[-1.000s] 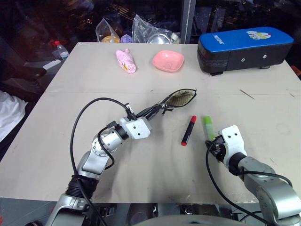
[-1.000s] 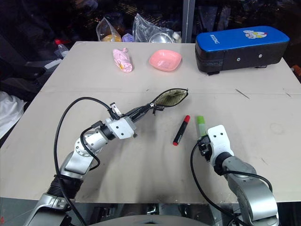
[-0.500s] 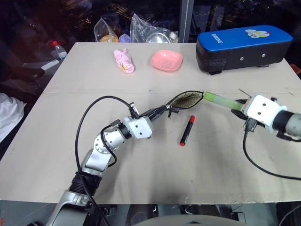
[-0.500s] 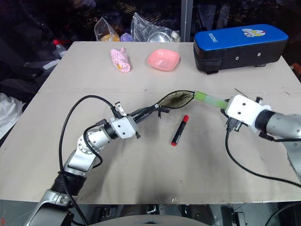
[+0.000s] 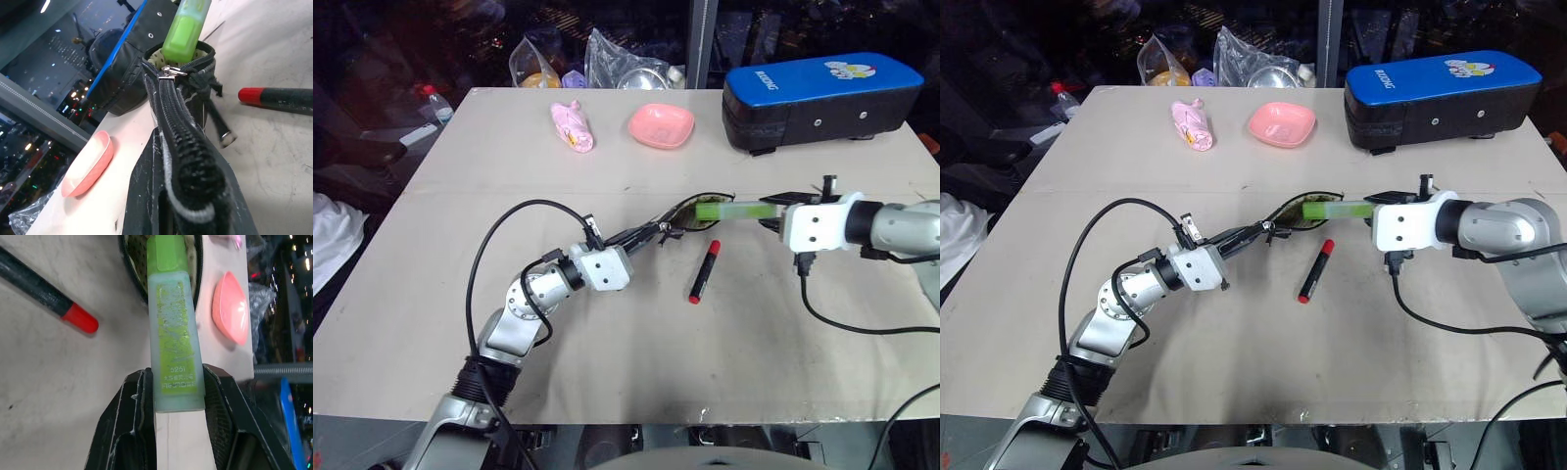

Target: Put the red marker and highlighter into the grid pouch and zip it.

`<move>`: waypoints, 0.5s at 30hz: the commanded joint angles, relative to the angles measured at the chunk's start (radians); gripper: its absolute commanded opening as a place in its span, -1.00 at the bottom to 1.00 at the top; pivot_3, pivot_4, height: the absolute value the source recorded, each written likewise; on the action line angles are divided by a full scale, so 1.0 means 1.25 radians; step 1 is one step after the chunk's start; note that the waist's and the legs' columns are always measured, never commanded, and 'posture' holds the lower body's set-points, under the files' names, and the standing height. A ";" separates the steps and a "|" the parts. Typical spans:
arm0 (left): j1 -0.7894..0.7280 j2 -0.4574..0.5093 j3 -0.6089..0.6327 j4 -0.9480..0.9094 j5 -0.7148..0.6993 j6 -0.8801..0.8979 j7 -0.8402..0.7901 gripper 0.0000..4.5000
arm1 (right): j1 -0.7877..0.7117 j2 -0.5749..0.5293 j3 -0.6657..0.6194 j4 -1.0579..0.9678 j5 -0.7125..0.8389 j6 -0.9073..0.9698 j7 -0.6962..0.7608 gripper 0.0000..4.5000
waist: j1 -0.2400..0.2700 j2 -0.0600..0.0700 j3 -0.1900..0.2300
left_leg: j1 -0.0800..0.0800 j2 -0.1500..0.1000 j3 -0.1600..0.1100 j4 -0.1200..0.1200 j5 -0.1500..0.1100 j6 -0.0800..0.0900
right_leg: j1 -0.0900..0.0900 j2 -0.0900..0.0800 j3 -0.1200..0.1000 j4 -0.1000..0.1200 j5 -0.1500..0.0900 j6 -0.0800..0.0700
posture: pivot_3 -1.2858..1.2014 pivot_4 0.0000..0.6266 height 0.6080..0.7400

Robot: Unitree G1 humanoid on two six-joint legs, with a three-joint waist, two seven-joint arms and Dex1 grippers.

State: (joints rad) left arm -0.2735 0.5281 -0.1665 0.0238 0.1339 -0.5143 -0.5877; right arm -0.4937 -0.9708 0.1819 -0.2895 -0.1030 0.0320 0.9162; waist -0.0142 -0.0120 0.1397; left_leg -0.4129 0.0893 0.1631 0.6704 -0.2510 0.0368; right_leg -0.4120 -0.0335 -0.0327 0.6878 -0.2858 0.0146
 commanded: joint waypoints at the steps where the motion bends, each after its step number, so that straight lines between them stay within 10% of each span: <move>1: -0.017 0.009 -0.004 -0.017 -0.006 -0.024 -0.013 -1.00 | -0.073 0.050 0.051 0.018 -0.046 -0.050 0.015 -0.68 | 0.000 0.000 0.000 | 0.000 0.000 0.000 0.000 0.000 0.000 | 0.000 0.000 0.000 0.000 0.000 0.000 | 0.03 -0.52 1.00; 14: -0.037 -0.006 -0.016 -0.019 -0.024 -0.031 -0.036 -1.00 | -0.196 0.212 0.170 0.187 -0.136 -0.225 0.034 -0.68 | 0.002 0.000 0.000 | 0.000 0.000 0.005 0.000 0.000 0.000 | -0.001 0.000 0.000 0.001 0.000 0.000 | 0.03 -0.52 1.00; 15: -0.037 -0.007 -0.016 -0.018 -0.025 -0.029 -0.037 -1.00 | -0.196 0.219 0.168 0.194 -0.122 -0.220 0.049 -0.45 | 0.003 0.000 0.000 | 0.000 0.000 0.005 0.000 0.000 0.000 | -0.001 0.000 0.000 0.001 0.000 0.000 | 0.03 -0.52 1.00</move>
State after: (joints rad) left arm -0.3077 0.5202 -0.1923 0.0252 0.1247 -0.5335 -0.6355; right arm -0.7160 -0.7006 0.4058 -0.0366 -0.2853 -0.2220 0.9687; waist -0.0110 -0.0117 0.1398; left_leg -0.4130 0.0899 0.1695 0.6706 -0.2509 0.0366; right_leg -0.4129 -0.0336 -0.0330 0.6889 -0.2858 0.0145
